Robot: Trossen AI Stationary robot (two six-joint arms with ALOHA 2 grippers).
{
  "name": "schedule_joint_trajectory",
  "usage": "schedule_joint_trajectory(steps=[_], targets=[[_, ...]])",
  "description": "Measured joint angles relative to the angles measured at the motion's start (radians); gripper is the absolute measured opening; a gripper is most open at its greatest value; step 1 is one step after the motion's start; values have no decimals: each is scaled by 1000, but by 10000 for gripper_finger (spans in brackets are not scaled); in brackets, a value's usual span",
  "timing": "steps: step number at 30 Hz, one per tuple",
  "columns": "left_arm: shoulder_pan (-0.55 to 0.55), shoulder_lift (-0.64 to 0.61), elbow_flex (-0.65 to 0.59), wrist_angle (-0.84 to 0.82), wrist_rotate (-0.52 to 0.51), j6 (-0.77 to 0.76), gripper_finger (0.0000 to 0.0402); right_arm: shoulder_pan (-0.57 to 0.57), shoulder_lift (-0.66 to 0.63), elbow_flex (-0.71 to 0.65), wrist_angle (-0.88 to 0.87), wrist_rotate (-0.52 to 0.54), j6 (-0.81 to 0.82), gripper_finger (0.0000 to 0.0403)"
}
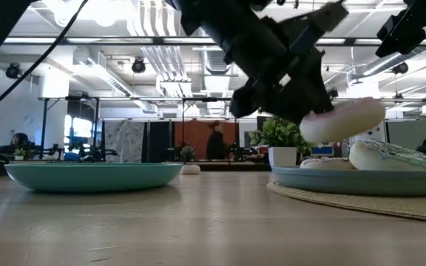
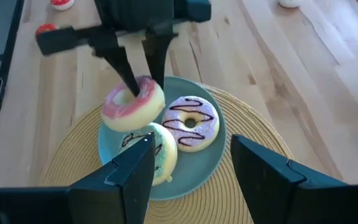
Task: Pick & Place donuts
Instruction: Put the large pink donut on the gray plate
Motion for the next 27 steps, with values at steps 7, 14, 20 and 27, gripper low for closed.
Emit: schedule_joint_trajectory(steps=[7, 14, 20, 27], targets=[[-5, 22, 0, -22, 8, -40, 135, 0, 1, 0, 4, 20, 0, 201], [-9, 19, 0, -79, 16, -41, 137, 0, 6, 0, 6, 20, 17, 201], [-12, 18, 2, -63, 14, -42, 142, 0, 12, 0, 18, -11, 35, 201], [-14, 18, 1, -78, 6, -11, 142, -2, 87, -150, 316, -137, 55, 201]])
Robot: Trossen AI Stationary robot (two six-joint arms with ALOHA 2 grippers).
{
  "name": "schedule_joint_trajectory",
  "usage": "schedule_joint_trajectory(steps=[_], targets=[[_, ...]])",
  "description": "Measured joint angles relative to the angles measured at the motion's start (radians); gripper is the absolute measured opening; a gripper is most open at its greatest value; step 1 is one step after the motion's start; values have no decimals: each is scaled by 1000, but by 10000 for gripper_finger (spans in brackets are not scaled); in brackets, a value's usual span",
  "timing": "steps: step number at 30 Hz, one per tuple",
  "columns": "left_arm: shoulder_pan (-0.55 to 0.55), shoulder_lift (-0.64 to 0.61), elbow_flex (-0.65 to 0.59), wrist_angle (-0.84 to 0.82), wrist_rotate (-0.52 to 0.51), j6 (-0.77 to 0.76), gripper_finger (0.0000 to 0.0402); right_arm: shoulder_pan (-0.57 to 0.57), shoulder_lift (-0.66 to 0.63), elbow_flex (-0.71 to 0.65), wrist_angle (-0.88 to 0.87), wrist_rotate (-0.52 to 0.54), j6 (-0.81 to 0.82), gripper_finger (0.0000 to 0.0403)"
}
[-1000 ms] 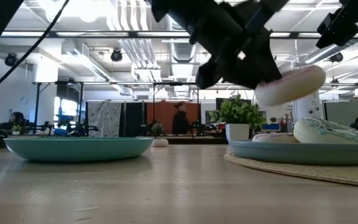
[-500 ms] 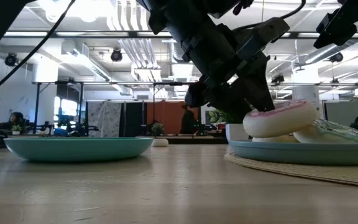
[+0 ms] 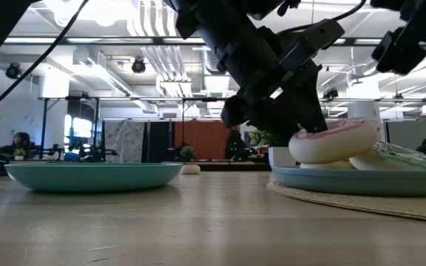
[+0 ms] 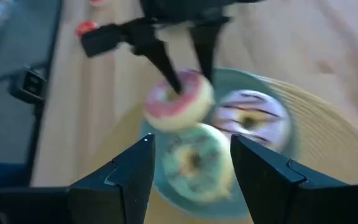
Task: Pick & Place donuts
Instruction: Put the large pink donut on the gray plate
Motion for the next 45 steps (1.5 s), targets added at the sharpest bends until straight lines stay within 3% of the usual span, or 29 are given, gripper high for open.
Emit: schedule_joint_trajectory(steps=[6, 19, 30, 45], targets=[[1, 1, 0, 5, -9, -1, 142, -13, 84, -150, 416, 22, 22, 201], [2, 1, 0, 24, -11, -21, 142, -22, 389, -205, 767, -35, 27, 201], [2, 2, -1, 27, -12, -31, 142, -22, 543, -164, 759, -33, 18, 201], [0, -18, 1, -23, 1, -82, 147, -23, 418, -166, 671, 8, 47, 201]])
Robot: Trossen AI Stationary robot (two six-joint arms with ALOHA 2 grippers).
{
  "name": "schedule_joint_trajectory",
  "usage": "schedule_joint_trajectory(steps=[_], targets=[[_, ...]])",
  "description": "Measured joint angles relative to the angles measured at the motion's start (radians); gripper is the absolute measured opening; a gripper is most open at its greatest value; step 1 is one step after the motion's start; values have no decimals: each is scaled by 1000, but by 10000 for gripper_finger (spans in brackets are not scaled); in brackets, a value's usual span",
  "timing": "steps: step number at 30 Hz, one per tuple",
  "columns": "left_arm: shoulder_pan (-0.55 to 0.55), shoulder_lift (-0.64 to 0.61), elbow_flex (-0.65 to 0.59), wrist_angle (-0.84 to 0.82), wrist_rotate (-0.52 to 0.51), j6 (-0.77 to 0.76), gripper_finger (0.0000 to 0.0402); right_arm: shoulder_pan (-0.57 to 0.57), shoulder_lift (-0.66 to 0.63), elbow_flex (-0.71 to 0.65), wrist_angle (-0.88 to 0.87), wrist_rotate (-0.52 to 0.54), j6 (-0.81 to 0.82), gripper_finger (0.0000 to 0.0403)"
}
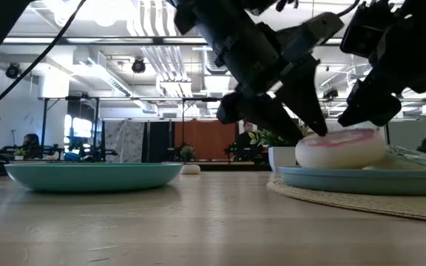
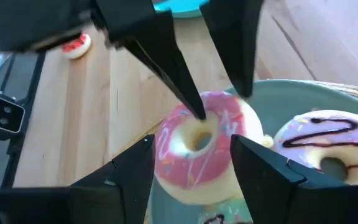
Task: Pick & Place donuts
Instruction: Put the large pink donut on the gray plate, then put the small blue donut on the blue plate
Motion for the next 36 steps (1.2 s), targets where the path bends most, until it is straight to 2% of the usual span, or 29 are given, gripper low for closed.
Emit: schedule_joint_trajectory(steps=[6, 11, 14, 17, 22, 25, 27, 32, 36], targets=[[2, -42, 2, -84, -87, 44, 169, 0, -64, 0, -125, 26, 0, 201], [-2, -96, 1, -169, -258, 37, 175, 0, -113, -1, -172, 45, 0, 201], [-8, -157, 1, -254, -303, 22, 175, 0, -145, -1, -181, 48, -2, 201], [-6, -225, 1, -419, -306, -74, 175, 1, -177, 0, -188, 67, -7, 201], [64, -308, -2, -813, -337, -289, 175, -1, -220, 0, -216, 97, -7, 201], [149, -347, -2, -961, -375, -329, 175, -11, -231, 0, -216, 97, 1, 201], [238, -376, -4, -996, -376, -307, 175, -28, -233, 3, -214, 98, 9, 201], [513, -414, -65, -950, -361, -53, 175, -85, -226, 17, -215, 104, 22, 201], [740, -414, -142, -910, -237, 114, 174, -123, -225, 29, -214, 131, 116, 201]])
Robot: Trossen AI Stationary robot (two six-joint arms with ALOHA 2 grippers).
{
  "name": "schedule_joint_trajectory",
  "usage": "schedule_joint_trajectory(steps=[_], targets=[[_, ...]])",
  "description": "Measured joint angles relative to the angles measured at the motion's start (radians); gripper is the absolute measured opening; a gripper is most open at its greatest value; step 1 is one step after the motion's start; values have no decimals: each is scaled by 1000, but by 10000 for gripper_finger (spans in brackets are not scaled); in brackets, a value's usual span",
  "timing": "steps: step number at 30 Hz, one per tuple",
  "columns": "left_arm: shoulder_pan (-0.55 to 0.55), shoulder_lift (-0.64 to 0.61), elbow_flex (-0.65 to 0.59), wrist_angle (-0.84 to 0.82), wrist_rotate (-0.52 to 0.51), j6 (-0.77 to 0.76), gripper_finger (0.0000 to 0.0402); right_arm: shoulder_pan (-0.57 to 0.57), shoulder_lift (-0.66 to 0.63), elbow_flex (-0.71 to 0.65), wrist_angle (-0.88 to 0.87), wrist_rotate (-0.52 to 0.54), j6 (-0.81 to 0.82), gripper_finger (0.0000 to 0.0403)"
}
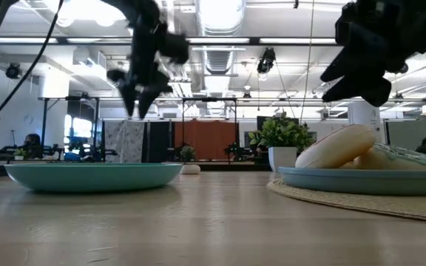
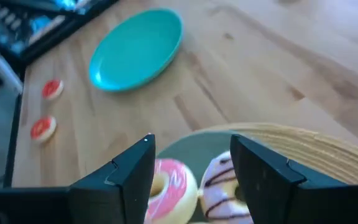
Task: Pick & Place donuts
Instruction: Put the small blue donut on the blue plate
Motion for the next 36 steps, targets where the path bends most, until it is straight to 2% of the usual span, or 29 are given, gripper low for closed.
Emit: schedule_joint_trajectory(steps=[5, 9, 11, 19, 27, 36], targets=[[199, -5, -146, 126, 133, 157, 174, -9, 1, 12, -2, 86, 56, 201], [296, -13, -253, 289, 261, 239, 174, -21, 1, 12, -8, 138, 99, 201], [326, -13, -295, 357, 293, 253, 174, -37, 1, 12, -9, 146, 117, 201], [448, -13, -373, 473, 296, 257, 174, -98, 1, 12, -8, 146, 151, 201], [476, 0, -388, 624, 343, 242, 174, -133, 1, 12, -8, 146, 153, 201], [498, 54, -389, 592, 346, 238, 174, -135, 1, 12, -8, 141, 158, 201]])
